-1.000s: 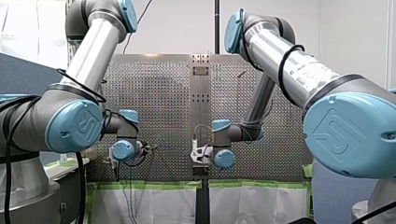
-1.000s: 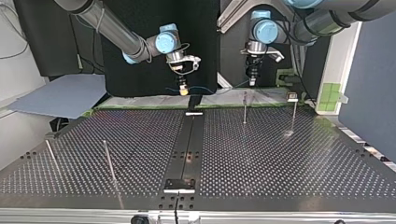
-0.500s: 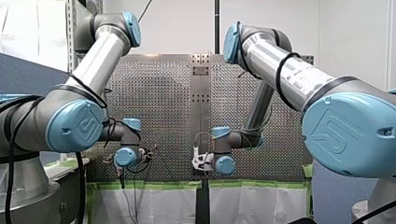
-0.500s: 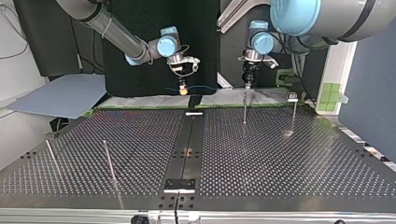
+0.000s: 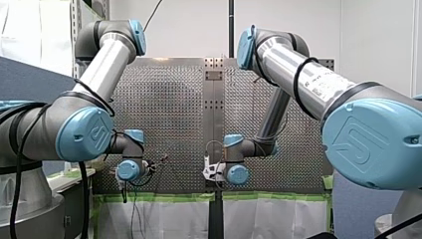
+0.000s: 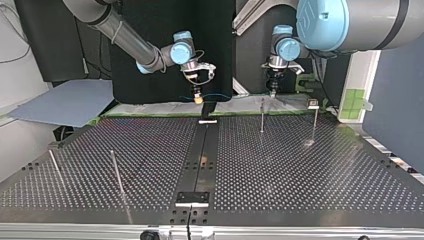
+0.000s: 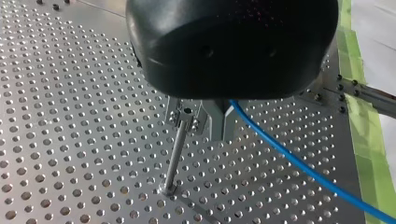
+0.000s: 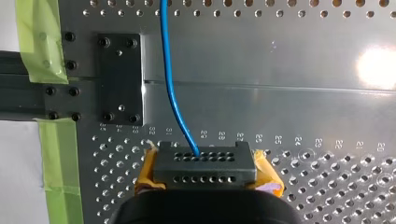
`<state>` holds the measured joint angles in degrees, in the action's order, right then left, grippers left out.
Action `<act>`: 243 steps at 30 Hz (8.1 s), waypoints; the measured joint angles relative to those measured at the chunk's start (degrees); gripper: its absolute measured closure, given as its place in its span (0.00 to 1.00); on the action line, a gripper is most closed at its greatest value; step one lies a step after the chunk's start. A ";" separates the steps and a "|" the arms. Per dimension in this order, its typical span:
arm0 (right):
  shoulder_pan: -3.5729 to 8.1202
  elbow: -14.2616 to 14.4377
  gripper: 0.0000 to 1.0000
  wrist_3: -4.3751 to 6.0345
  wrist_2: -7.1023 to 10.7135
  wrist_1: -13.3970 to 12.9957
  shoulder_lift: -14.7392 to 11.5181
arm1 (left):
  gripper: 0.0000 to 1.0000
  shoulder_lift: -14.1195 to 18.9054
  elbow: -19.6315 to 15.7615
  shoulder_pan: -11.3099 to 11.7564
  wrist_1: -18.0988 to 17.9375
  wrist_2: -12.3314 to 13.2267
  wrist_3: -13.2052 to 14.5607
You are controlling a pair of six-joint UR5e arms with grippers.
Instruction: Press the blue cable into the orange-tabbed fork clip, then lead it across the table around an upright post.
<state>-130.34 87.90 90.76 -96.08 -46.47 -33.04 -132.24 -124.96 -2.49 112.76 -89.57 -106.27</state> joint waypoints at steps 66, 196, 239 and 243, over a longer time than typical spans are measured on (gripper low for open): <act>5.63 -4.17 1.00 -2.50 0.01 4.24 0.06 | 0.98 -1.99 14.13 3.66 12.04 5.16 -8.54; 7.72 -6.44 1.00 -2.41 0.26 8.35 0.12 | 0.00 10.14 0.61 -1.33 20.02 3.97 5.41; 7.62 -6.45 1.00 -2.15 0.75 8.43 0.36 | 0.00 6.11 5.40 -14.41 18.47 -9.84 -0.23; 7.59 -6.44 1.00 -2.15 0.81 8.53 0.40 | 0.00 5.11 7.29 -14.53 19.10 -11.73 0.26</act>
<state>-122.74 81.46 88.61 -95.27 -37.95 -32.64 -127.13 -117.67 -17.02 131.86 -101.30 -106.01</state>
